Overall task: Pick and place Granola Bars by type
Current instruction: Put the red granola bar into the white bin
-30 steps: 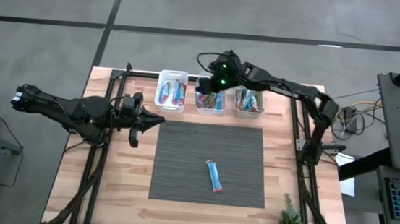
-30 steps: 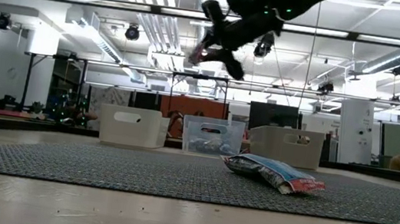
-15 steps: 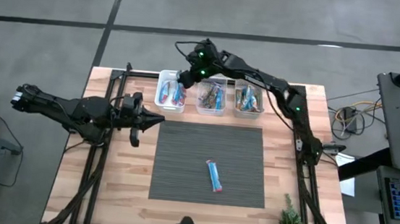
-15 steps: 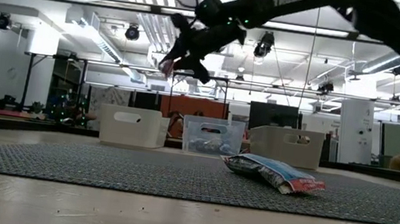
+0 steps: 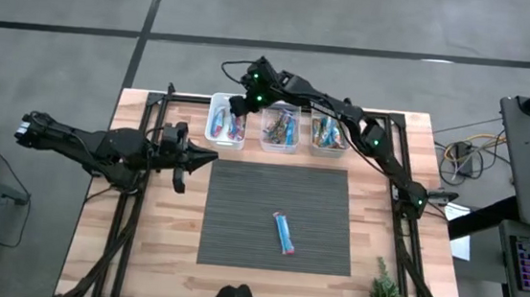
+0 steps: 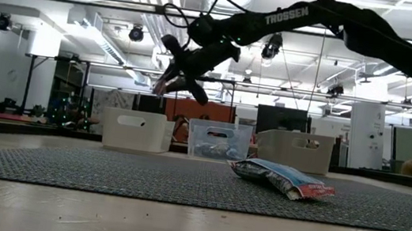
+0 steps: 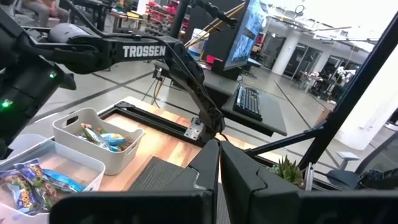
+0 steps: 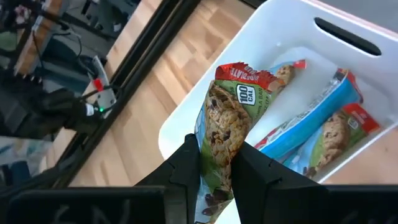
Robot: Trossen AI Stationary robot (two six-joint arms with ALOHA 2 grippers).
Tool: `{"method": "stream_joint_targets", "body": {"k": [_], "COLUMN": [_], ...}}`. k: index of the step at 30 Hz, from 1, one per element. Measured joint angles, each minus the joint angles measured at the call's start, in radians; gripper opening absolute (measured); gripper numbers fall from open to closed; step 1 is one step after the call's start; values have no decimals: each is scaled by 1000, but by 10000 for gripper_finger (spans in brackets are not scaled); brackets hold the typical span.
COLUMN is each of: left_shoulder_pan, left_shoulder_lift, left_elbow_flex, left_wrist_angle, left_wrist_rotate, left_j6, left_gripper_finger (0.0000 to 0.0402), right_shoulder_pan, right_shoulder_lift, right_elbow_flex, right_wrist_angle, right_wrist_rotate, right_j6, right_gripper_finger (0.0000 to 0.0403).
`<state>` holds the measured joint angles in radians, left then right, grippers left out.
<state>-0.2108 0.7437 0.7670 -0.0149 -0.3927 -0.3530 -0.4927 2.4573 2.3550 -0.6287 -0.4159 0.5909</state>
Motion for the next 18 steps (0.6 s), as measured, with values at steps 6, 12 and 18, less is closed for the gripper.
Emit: {"method": "stream_joint_targets", "body": {"k": [6,12,18], "left_shoulder_pan": [0,0,0], "left_shoulder_lift": [0,0,0], "left_elbow_flex": [0,0,0], "left_wrist_angle": [0,0,0], "left_wrist_rotate": [0,1,2], "left_j6": [-8,-8,-13], "left_gripper_finger": [0,0,0], "right_shoulder_pan": [1,-1,-1], "right_shoulder_lift": [2,2,3], "right_elbow_flex": [-1,-1,-2], "right_wrist_angle": [10,17,24], "right_wrist_rotate": [98,150,158], "right_j6": [83,166,184], "right_gripper_finger": [68,68,68]}}
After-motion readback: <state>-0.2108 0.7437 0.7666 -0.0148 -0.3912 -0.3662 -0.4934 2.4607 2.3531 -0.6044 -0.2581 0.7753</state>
